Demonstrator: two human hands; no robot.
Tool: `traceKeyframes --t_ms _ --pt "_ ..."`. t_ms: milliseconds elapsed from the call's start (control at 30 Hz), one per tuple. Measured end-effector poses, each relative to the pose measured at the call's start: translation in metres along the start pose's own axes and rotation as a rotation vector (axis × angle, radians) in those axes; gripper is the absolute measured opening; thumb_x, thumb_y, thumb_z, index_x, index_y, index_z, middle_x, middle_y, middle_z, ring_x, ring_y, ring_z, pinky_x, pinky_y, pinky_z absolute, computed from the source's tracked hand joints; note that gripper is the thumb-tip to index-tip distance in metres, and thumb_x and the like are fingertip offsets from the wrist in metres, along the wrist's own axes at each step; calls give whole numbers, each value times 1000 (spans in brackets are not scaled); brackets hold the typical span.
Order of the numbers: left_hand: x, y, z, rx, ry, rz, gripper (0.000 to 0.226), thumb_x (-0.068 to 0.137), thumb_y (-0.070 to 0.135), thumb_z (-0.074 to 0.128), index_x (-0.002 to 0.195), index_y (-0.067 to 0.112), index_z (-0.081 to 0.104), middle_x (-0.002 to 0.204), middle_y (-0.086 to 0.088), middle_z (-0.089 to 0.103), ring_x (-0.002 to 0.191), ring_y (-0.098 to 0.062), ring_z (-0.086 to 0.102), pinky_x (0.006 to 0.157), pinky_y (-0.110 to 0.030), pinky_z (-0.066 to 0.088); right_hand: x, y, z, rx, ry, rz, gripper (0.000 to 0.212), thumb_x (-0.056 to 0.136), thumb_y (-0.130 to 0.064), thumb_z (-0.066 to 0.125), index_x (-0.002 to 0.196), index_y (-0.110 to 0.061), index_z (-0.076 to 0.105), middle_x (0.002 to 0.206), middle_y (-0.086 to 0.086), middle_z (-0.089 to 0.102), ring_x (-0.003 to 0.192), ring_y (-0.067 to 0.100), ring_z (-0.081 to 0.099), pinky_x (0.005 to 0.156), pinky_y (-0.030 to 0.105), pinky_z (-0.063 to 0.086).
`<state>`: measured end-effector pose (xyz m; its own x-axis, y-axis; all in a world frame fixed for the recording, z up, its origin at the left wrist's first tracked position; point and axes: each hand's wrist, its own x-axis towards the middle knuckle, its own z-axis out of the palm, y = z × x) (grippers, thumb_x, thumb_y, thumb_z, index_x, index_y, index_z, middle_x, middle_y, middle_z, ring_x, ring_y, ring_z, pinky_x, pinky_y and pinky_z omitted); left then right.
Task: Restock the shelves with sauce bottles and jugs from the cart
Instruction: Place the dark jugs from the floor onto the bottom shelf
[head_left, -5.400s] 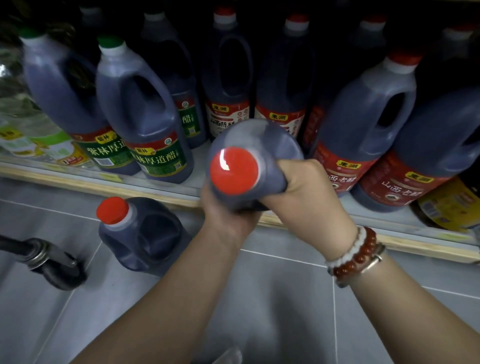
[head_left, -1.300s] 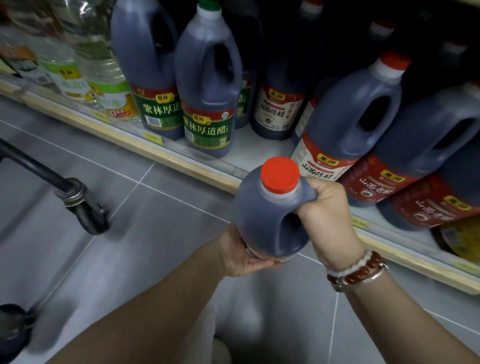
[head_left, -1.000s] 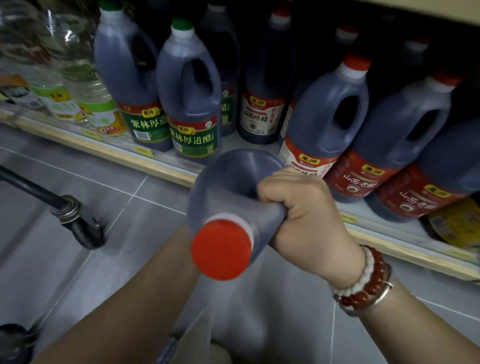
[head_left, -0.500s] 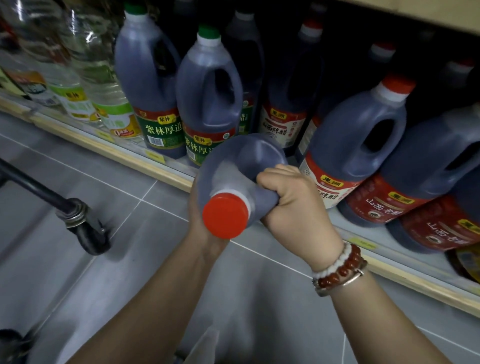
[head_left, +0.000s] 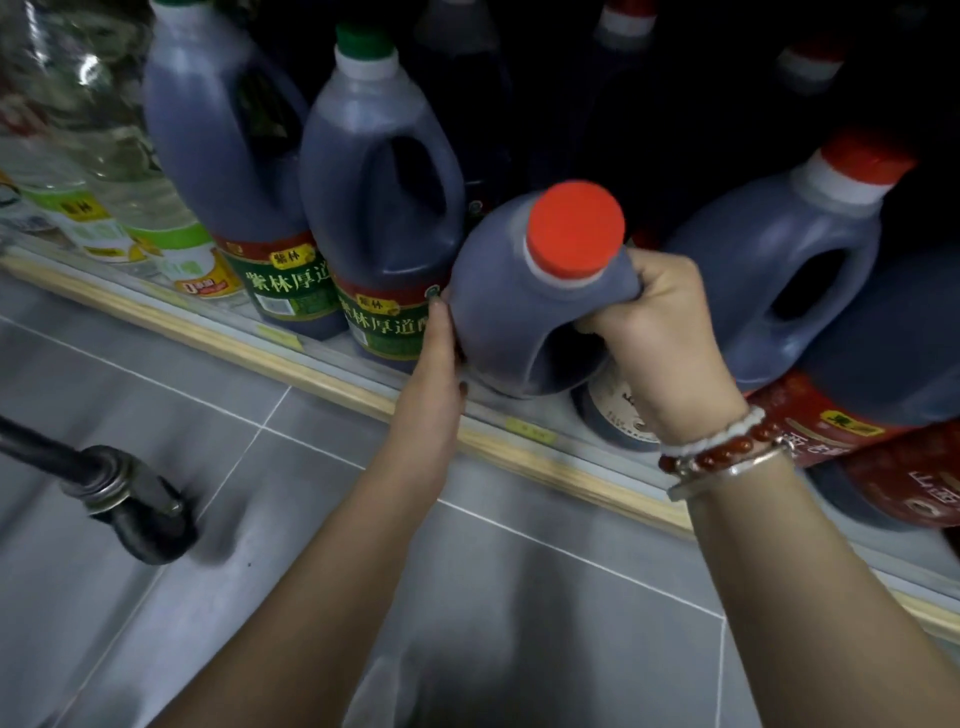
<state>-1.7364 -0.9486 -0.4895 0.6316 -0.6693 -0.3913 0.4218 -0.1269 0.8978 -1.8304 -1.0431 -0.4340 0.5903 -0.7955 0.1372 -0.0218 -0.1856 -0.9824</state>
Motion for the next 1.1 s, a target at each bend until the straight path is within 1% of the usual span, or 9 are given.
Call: traceKeyframes --t_ms 200,400,567,667,733,833,900,1033,1100 --pt "14 -8 12 70 -10 185 75 73 73 36 141 44 30 151 13 32 140 -8 31 117 -42 26 47 -3 9 20 158 51 17 67 -2 53 61 -18 51 56 -9 57 61 5 51 57 21 43" --pt "11 -20 24 184 -12 176 63 85 63 32 143 51 11 154 17 8 145 -10 14 118 -47 20 55 37 18 46 324 144 21 88 -20 47 108 -22 41 105 5 55 106 23 53 102 41 41" --pt "11 -20 22 234 -21 166 60 89 63 27 144 51 6 156 18 9 146 -10 7 119 -48 14 47 43 23 58 389 210 44 81 -41 40 120 -21 40 124 9 52 120 26 48 109 42 34" --pt "10 -17 24 247 2 185 54 96 50 26 146 45 5 157 13 8 145 -9 10 118 -39 16 31 40 23 27 353 193 25 94 -29 42 116 -17 41 118 5 50 114 16 46 96 16 31" --pt "9 -18 26 244 23 194 55 97 48 28 146 45 5 156 11 8 144 -10 13 113 -34 20 17 39 21 -8 329 162 11 98 -22 39 108 -19 40 110 2 50 106 16 48 88 17 34" --pt "13 -21 23 205 -2 209 57 85 67 38 136 62 13 155 16 11 145 -13 17 116 -44 23 -5 44 16 48 243 164 34 98 -26 40 132 -28 36 127 -10 44 122 6 41 104 21 33" --pt "18 -25 17 168 -10 201 57 71 76 47 122 73 23 154 16 21 142 -13 26 113 -49 30 -36 58 13 79 219 239 36 97 -24 42 133 -31 37 126 -15 49 122 4 45 102 22 35" --pt "25 -37 5 165 -76 195 83 71 41 73 140 45 27 136 15 46 122 -3 49 104 -35 42 -86 86 -18 -95 468 258 31 87 2 53 92 -27 46 87 -7 55 80 -5 55 77 19 43" --pt "27 -43 1 290 -82 211 103 58 36 79 143 39 23 136 13 50 122 -4 51 104 -35 44 -84 91 -48 -112 568 276 36 80 3 63 101 -18 42 96 1 53 92 7 56 83 20 45"
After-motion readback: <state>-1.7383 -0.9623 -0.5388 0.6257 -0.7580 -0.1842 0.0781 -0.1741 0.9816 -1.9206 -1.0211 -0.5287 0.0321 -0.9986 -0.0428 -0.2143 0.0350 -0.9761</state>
